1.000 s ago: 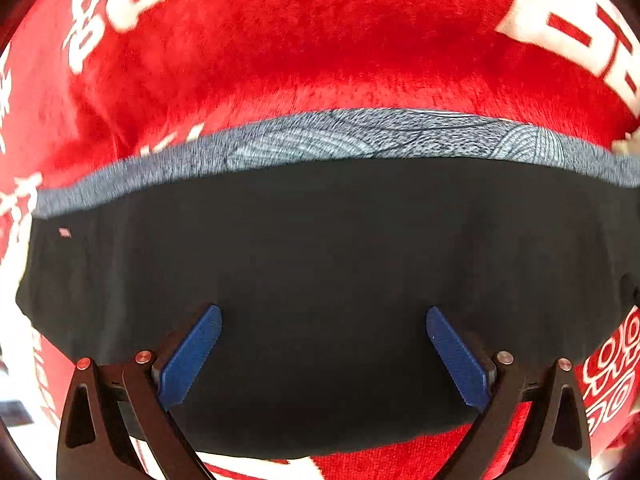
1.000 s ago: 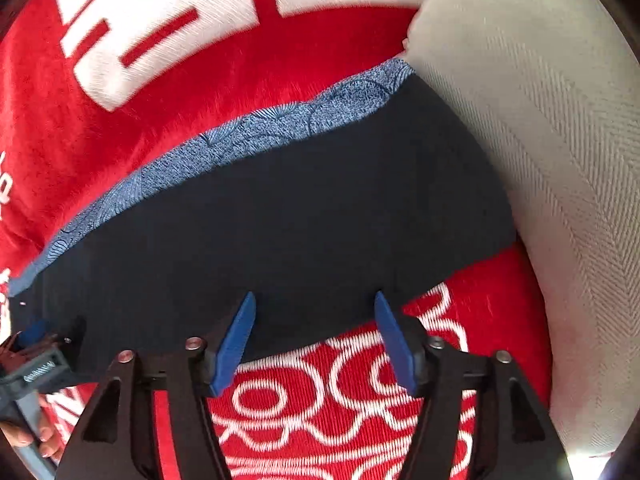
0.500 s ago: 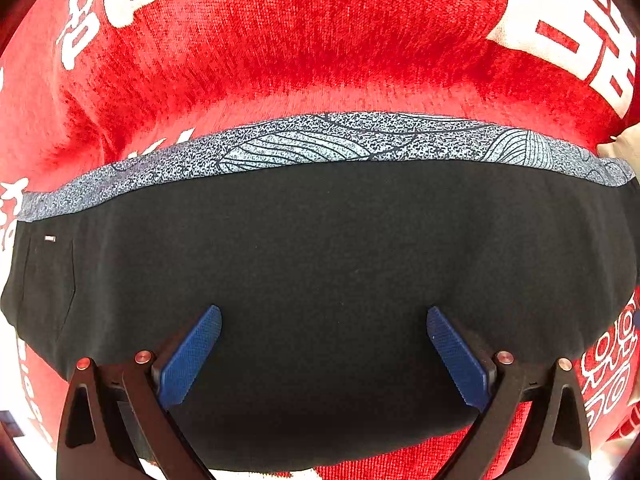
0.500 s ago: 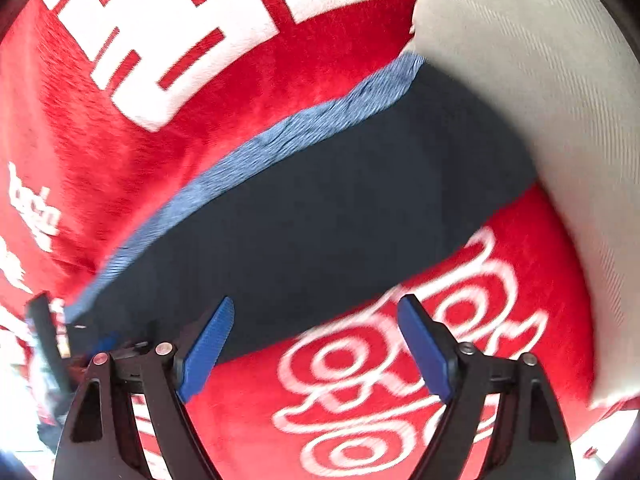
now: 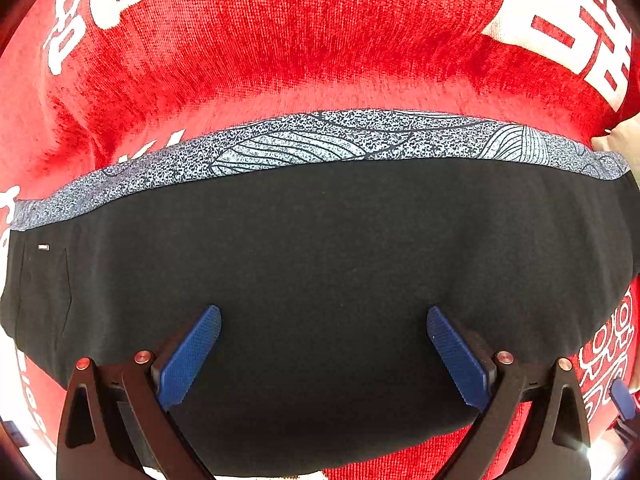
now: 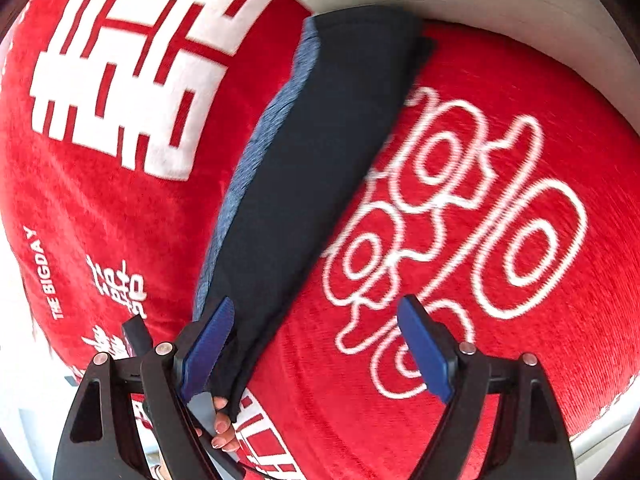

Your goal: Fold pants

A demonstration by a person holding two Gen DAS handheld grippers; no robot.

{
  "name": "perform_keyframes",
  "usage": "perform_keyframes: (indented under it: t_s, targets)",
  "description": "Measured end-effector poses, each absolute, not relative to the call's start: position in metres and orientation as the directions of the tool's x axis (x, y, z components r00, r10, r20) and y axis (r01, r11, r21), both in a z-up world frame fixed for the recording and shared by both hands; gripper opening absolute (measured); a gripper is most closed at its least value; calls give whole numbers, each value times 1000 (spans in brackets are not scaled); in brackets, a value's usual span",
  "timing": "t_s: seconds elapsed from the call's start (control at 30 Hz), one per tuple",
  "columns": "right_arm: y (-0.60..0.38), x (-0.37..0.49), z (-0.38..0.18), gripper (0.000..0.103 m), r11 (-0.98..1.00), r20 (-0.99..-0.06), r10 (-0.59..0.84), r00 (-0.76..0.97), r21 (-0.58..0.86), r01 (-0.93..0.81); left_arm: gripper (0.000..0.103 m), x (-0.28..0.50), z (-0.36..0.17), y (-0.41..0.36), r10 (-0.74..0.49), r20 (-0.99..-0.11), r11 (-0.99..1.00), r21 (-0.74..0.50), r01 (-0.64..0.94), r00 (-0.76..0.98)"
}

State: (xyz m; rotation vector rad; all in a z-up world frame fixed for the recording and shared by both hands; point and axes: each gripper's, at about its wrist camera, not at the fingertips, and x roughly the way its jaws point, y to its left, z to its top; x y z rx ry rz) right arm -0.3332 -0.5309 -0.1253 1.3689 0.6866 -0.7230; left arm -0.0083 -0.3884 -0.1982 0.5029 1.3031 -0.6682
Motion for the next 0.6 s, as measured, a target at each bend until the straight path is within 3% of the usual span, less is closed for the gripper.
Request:
perform_keyframes:
  t_s: [0.3,0.6]
  targets:
    - [-551,-381,-139,87,-109,-702,-161,694,711,694,103,-35,-161,-412,-189,-974,663,-31,748,126]
    - [-578,-373,-154,81,-122,-662,-148,735,750,651,103,-47,-183,-434,-169,-981,676,-46,736,95]
